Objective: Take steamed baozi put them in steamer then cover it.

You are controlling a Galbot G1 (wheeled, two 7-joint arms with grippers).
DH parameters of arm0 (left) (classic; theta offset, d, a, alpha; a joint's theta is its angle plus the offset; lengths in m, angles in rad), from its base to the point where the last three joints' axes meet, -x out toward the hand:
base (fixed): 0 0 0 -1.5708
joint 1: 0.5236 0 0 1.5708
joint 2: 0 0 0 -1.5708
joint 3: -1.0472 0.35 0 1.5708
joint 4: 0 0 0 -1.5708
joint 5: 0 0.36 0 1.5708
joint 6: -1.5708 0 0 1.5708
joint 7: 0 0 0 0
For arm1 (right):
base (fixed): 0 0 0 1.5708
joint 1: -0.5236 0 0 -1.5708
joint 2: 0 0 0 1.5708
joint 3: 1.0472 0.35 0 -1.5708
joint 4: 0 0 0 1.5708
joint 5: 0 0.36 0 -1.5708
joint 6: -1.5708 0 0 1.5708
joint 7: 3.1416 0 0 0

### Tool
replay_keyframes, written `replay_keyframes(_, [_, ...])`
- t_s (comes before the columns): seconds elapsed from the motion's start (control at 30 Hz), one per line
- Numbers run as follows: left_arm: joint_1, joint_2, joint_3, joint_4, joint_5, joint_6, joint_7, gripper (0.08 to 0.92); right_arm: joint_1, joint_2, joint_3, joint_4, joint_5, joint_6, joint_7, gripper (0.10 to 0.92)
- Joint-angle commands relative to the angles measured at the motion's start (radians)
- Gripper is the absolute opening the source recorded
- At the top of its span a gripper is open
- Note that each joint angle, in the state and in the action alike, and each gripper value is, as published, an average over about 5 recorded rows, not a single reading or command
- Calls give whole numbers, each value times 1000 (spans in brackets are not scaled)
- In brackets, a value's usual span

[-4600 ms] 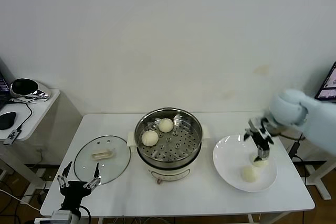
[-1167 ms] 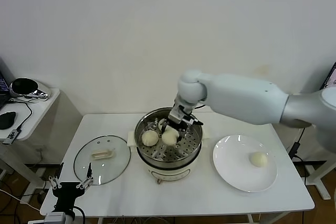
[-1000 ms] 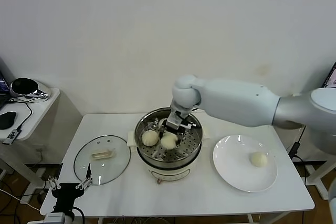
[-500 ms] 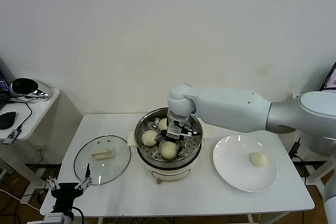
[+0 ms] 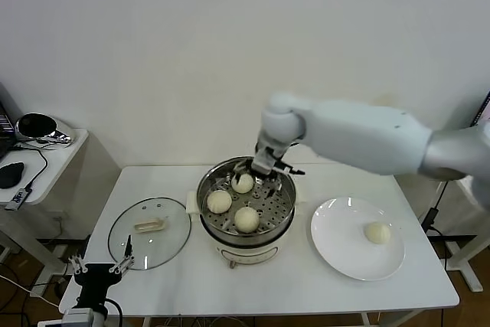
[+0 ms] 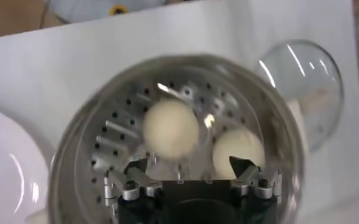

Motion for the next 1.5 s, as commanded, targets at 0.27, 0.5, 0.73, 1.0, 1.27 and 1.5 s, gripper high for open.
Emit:
replay_keyframes(0.27, [-14, 15, 28, 11, 7, 5, 5, 823, -137, -632, 150, 214, -45, -469, 15, 823])
replay_keyframes(0.5, [-18, 21, 42, 13, 16, 8, 7, 823, -599, -721, 524, 147, -161, -364, -15, 823])
replay_keyframes(0.73, [-12, 20, 46, 17, 26, 9, 7, 823, -919, -687, 798, 26, -277, -275, -18, 823])
replay_keyframes(1.0, [-3, 18, 41, 15, 30, 8, 7, 823, -986, -593, 839, -92, -347, -250, -7, 823])
replay_keyframes(1.27, [8, 19, 28, 13, 28, 7, 7, 823, -958, -478, 821, -189, -368, -240, 19, 823])
replay_keyframes(1.5, [8, 17, 23, 13, 25, 6, 10, 823, -925, -403, 805, -246, -388, -234, 39, 823])
